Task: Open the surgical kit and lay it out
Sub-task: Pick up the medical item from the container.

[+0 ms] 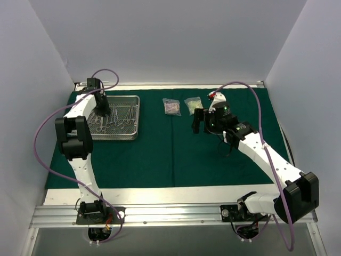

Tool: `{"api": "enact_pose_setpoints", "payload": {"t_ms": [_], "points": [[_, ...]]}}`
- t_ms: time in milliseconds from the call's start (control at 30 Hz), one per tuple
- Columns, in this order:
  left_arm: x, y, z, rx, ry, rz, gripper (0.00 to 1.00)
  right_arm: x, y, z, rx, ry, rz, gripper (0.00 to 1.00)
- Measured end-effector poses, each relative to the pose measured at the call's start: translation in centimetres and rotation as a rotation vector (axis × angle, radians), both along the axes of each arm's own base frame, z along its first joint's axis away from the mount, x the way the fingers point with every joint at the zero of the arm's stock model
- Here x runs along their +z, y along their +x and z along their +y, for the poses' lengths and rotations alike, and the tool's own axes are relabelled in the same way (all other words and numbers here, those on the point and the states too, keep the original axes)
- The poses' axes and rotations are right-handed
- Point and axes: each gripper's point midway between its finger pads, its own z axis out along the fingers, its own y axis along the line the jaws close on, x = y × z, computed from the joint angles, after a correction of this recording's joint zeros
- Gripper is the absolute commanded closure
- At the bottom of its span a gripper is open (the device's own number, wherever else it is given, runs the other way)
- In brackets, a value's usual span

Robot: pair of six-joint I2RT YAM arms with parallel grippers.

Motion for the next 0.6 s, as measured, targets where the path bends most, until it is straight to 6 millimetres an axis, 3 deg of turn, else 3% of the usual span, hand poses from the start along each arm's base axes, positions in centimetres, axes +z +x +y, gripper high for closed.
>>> {"api": "enact_pose_setpoints", "payload": {"t_ms": [267, 600], "points": [[-0.8, 1.8, -0.7, -0.031, -0.002, -0.007, 0.67, -0.4, 0.5, 0.3, 0.000, -0.001, 0.010, 0.02], [-3.4, 1.9, -1.7, -0.076, 0.008, 0.041, 0.68, -1.2, 0.6, 0.5, 0.004, -0.005, 0.034, 0.02]]}}
